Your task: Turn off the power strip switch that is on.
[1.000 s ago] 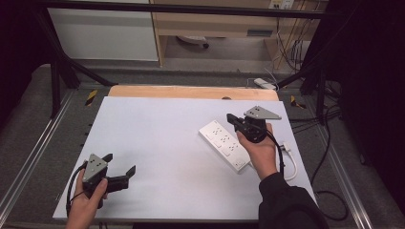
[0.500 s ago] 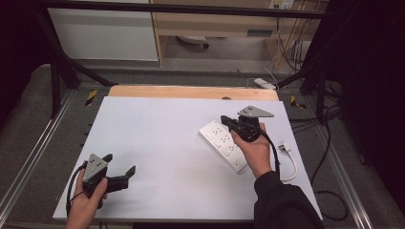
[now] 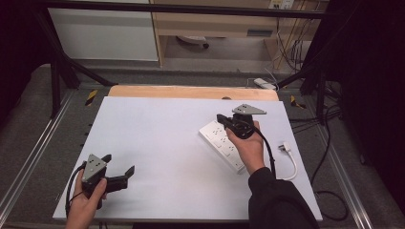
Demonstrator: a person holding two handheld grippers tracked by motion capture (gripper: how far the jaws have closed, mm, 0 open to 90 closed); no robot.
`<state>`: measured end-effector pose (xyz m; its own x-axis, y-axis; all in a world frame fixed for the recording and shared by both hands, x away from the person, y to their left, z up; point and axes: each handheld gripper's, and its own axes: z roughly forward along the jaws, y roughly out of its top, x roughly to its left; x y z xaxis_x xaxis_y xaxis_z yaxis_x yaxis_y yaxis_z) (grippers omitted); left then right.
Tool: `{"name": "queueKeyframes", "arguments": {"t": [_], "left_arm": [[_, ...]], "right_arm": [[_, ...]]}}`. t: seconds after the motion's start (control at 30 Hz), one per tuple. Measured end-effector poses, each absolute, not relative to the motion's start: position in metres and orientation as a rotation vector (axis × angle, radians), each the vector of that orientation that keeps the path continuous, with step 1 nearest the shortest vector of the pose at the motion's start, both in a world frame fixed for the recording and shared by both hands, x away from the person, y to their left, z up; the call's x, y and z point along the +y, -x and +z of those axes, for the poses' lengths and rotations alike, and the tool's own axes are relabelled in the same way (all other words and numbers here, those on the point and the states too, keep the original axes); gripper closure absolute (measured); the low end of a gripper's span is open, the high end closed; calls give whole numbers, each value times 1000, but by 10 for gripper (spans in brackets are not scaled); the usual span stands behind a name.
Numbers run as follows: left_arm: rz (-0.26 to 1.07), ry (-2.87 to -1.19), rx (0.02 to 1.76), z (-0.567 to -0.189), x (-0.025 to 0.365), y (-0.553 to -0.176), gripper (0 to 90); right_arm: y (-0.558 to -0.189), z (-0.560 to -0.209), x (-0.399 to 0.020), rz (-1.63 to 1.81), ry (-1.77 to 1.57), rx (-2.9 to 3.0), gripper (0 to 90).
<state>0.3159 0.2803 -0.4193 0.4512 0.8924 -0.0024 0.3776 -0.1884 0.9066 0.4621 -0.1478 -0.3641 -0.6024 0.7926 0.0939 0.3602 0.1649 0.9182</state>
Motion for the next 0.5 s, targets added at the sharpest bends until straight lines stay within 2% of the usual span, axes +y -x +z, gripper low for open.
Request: {"name": "queueKeyframes", "arguments": {"t": [0.5], "left_arm": [[687, -1774, 1084, -419, 281, -316, 53]], "right_arm": [[-474, -370, -131, 1369, -1078, 2105, 900]]}}
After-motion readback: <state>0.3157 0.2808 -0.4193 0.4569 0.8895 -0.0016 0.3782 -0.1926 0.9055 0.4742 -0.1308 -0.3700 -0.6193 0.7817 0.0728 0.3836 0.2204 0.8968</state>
